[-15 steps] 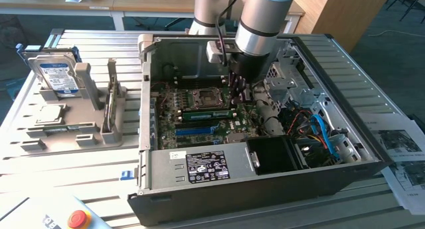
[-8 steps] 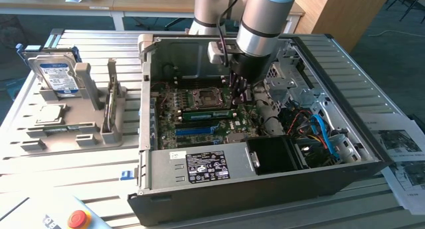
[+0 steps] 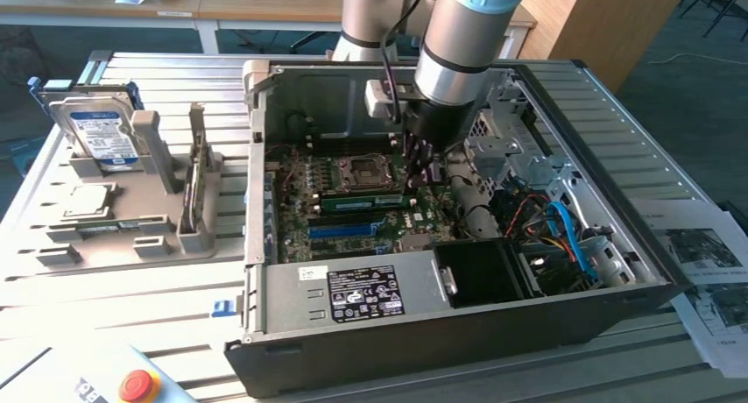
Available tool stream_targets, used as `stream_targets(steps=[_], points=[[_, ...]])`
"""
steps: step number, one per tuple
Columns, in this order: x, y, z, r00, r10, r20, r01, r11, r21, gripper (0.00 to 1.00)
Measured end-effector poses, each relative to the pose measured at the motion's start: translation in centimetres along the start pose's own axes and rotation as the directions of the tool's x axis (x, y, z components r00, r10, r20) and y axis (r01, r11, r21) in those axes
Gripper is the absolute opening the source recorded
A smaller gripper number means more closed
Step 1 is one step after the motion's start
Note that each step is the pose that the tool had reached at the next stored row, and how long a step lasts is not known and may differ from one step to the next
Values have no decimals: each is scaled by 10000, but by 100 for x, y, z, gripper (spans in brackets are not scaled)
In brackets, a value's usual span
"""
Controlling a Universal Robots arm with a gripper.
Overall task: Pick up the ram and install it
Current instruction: 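Press down the ram until it locks into place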
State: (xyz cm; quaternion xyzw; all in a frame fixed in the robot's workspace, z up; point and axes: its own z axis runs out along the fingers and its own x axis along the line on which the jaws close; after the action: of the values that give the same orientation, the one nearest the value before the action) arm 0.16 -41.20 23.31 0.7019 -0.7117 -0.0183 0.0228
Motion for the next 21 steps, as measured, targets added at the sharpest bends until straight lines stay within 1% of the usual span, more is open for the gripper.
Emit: stream_targets(steps=[17, 21], points=[[-23, -6, 3, 10000, 1, 1, -1, 10000, 0, 10], [-23, -17, 2, 10000, 1, 2, -1, 10000, -15, 10]])
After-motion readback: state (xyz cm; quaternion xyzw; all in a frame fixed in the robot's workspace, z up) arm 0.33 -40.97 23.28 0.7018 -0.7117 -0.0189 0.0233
